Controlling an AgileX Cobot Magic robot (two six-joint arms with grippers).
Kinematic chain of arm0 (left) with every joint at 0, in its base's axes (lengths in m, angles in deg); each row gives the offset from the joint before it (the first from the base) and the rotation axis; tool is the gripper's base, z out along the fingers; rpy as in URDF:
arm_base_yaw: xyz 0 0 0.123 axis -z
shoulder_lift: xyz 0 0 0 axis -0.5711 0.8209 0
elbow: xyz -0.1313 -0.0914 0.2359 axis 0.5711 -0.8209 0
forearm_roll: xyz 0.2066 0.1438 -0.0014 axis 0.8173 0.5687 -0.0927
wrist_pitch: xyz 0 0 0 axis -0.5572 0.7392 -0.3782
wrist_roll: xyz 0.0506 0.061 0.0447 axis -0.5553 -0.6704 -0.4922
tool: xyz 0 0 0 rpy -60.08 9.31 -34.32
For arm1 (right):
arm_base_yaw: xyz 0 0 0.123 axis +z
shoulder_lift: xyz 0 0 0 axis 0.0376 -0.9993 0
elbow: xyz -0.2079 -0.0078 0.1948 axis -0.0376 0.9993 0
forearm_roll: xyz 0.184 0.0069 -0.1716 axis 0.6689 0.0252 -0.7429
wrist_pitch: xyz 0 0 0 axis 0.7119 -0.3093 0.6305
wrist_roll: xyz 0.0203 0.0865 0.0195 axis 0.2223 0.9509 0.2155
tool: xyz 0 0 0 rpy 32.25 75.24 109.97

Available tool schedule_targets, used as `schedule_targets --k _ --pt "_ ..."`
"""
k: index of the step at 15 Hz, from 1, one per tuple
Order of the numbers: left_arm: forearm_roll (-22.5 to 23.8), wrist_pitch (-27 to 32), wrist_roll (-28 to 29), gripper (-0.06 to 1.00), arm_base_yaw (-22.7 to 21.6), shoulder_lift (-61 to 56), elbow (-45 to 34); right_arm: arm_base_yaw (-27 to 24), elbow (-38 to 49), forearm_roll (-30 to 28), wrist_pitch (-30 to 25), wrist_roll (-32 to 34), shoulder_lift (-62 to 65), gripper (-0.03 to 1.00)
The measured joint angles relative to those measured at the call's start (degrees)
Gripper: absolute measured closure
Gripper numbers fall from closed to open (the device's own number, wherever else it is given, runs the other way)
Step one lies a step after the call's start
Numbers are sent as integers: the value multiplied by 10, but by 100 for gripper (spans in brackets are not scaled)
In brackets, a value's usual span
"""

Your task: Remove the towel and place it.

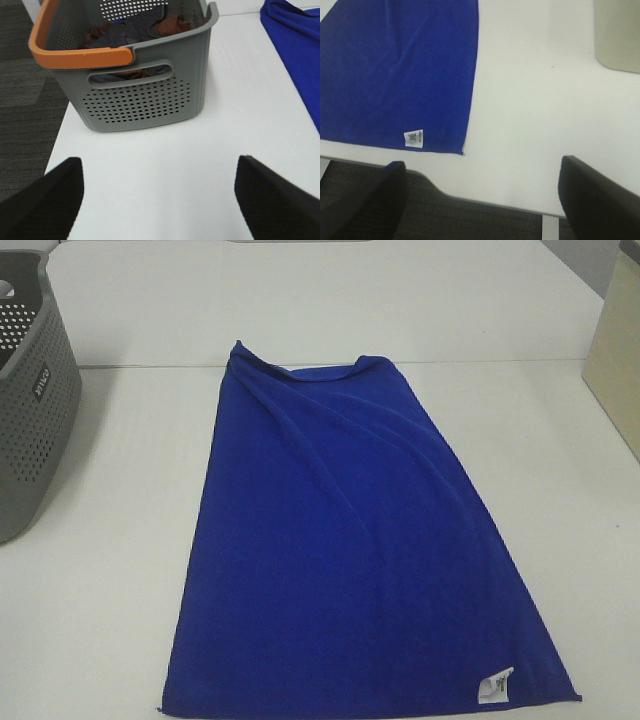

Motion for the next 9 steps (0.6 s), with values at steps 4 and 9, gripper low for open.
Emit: schedule_targets --k 4,9 --pt "-64 -4 -34 16 -2 0 -3 0 36 14 58 -24 0 15" --pt "-85 -4 -45 16 -37 0 -3 0 36 14 59 -24 0 15"
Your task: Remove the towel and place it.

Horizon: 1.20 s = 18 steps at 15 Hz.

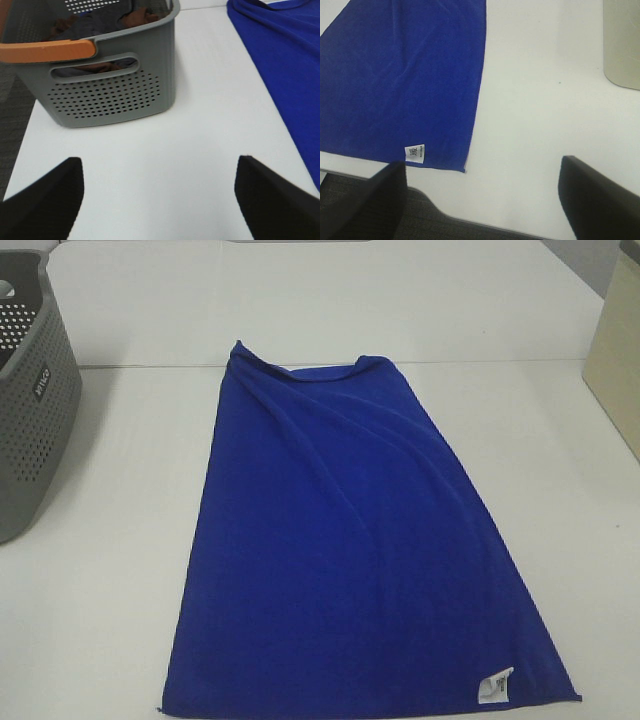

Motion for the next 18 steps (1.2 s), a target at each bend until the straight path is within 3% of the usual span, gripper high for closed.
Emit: schedule_targets --k 2,4,18 --pt "-1 0 0 16 -71 0 0 -26 0 1 0 -1 0 15" --pt "-1 0 0 16 -100 0 0 -53 0 1 0 -1 0 15" --pt "-17 0 -19 16 -100 -1 0 -54 0 5 0 -1 0 15"
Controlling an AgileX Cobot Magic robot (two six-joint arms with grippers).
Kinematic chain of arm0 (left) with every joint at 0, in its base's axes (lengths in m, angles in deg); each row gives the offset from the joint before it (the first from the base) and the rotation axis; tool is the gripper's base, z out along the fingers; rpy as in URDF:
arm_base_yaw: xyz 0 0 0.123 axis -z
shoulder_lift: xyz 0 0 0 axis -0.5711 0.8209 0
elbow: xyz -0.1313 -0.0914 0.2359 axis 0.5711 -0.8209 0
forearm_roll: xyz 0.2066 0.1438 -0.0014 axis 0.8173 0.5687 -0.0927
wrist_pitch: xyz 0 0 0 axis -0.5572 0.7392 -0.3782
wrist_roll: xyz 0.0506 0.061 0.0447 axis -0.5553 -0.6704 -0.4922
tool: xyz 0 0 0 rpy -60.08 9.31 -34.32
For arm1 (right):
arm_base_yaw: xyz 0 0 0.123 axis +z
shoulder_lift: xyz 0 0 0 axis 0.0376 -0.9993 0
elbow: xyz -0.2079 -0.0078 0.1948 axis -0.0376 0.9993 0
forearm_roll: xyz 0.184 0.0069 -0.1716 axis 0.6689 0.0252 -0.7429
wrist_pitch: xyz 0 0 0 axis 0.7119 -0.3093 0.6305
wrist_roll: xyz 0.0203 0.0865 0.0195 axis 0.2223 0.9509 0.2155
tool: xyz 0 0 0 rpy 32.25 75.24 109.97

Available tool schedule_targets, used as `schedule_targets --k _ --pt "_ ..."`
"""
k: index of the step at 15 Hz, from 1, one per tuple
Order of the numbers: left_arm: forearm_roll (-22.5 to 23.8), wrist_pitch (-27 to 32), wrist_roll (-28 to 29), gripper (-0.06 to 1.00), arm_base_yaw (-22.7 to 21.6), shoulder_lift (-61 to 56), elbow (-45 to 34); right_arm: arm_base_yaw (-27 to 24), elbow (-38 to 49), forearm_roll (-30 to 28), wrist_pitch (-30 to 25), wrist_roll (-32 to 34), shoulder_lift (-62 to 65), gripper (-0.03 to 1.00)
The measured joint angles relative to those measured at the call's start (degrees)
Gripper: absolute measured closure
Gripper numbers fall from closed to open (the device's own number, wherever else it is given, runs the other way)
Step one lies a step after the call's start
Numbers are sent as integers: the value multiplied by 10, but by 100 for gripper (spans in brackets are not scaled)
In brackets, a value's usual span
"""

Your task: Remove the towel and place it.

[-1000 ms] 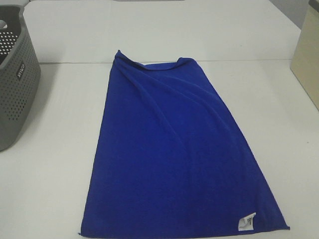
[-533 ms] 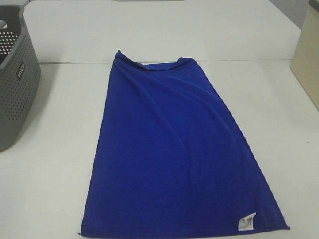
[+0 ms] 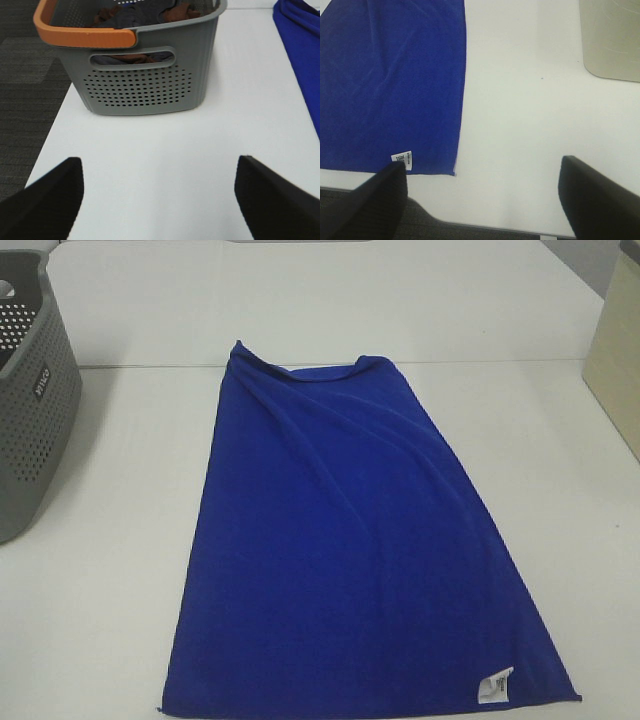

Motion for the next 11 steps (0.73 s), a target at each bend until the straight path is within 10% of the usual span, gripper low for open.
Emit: schedule_targets --k 4,11 --pt "-115 0 -146 16 0 0 0 0 0 0 0 0 0 15" --pt "-128 0 -147 16 0 0 0 0 0 0 0 0 0 15"
